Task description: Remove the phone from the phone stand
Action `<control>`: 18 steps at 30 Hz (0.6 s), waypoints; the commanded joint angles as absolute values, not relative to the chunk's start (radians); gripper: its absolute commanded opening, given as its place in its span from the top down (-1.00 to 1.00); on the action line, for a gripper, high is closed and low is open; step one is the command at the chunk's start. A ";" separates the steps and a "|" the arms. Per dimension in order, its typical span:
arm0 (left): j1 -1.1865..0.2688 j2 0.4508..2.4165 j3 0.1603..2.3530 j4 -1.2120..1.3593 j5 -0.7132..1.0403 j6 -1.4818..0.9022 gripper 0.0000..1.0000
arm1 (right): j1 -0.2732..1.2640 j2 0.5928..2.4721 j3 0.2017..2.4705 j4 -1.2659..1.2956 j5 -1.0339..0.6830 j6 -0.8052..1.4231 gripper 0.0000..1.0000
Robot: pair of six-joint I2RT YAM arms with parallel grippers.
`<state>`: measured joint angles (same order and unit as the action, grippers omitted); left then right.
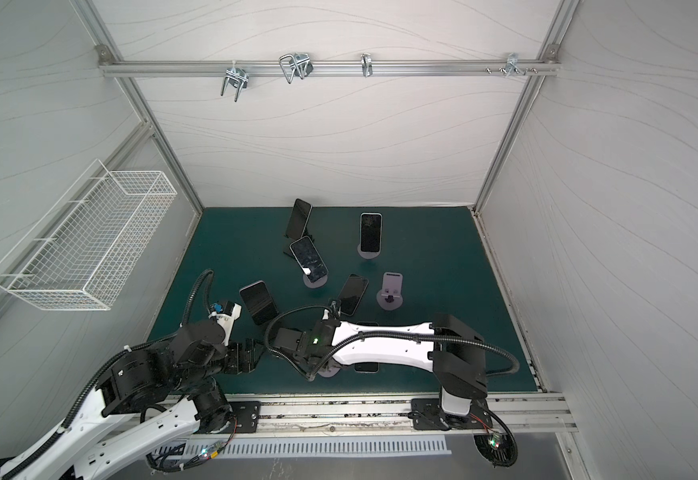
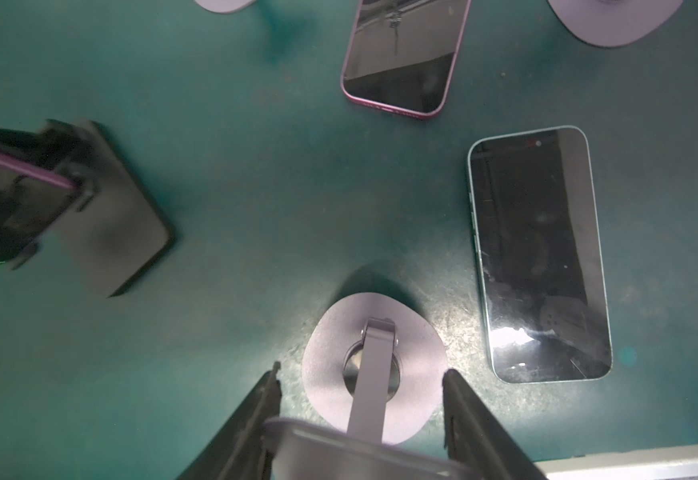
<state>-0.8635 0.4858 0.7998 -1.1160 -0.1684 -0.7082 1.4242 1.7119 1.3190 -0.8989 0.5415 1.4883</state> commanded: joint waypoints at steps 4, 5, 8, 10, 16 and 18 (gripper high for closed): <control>-0.867 0.502 0.802 -1.101 -0.183 -0.720 -0.73 | 1.407 1.654 1.305 -0.857 0.537 1.429 0.07; -0.867 0.504 0.802 -1.101 -0.180 -0.720 -0.73 | 1.403 1.647 1.302 -0.856 0.531 1.420 0.07; -0.867 0.503 0.802 -1.100 -0.166 -0.715 -0.73 | 1.392 1.615 1.284 -0.837 0.516 1.382 0.08; -0.868 0.500 0.801 -1.090 -0.162 -0.704 -0.73 | 1.383 1.586 1.270 -0.828 0.505 1.356 0.08; -0.867 0.541 0.796 -1.046 -0.147 -0.677 -0.73 | 1.329 1.459 1.202 -0.822 0.474 1.293 0.09; -0.867 0.568 0.788 -1.003 -0.131 -0.669 -0.72 | 1.305 1.409 1.172 -0.831 0.470 1.283 0.09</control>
